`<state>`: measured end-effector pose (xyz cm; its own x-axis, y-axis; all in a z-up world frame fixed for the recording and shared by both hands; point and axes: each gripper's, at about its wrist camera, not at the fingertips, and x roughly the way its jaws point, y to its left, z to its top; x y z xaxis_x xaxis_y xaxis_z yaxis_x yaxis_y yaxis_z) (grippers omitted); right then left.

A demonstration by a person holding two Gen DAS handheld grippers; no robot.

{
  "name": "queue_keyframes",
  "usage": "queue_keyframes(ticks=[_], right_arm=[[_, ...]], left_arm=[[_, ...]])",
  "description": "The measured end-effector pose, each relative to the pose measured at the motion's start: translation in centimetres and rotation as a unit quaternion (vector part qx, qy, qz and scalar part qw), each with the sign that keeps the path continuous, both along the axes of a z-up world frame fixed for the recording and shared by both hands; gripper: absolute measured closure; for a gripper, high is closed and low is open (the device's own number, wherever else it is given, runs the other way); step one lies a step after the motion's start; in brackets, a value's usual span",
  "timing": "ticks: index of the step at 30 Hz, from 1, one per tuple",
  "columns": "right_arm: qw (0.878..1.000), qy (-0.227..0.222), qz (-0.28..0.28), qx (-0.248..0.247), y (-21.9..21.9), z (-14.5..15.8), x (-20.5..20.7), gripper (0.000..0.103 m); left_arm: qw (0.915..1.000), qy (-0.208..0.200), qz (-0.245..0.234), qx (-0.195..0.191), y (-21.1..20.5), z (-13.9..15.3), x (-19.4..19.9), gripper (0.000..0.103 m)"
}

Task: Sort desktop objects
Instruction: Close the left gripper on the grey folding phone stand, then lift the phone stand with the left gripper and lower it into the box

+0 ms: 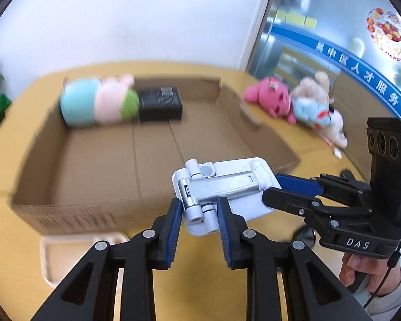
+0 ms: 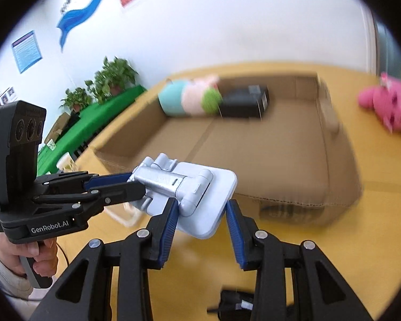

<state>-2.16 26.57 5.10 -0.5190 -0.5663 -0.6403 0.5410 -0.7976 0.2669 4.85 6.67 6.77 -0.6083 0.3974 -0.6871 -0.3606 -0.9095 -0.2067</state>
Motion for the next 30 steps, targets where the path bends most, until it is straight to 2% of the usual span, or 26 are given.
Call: queue_keyframes(ticks=[4,7,10,14,18,25,30], right_arm=[[0.999,0.044,0.009,-0.003,-1.7,3.0,-2.5,0.067],[0.998,0.055,0.014,-0.009,-3.2,4.3,-4.9,0.067],[0.998,0.054,0.022,-0.017,-4.8,5.0,-7.5,0.067],[0.999,0.040,0.032,-0.019,-7.7,5.1,-11.3,0.067],[0.998,0.003,0.050,-0.024,-10.8,3.3,-15.5,0.067],[0.992,-0.101,0.072,-0.012,-15.8,-2.6,-21.5,0.067],[0.981,-0.179,0.076,-0.006,-17.5,-6.0,-24.0,0.067]], left_arm=[[0.9992,0.039,0.013,-0.003,-1.2,3.2,-1.9,0.079],[0.9977,0.062,0.024,-0.009,-2.7,5.2,-4.1,0.080],[0.9975,0.063,0.029,-0.011,-4.3,6.1,-6.6,0.081],[0.9977,0.049,0.047,-0.008,-6.8,5.8,-10.5,0.081],[0.9975,0.012,0.068,-0.012,-9.7,4.0,-14.7,0.081],[0.9921,-0.058,0.102,-0.045,-12.7,-1.0,-19.3,0.081],[0.9834,-0.108,0.112,-0.094,-12.8,-3.8,-21.3,0.081]])
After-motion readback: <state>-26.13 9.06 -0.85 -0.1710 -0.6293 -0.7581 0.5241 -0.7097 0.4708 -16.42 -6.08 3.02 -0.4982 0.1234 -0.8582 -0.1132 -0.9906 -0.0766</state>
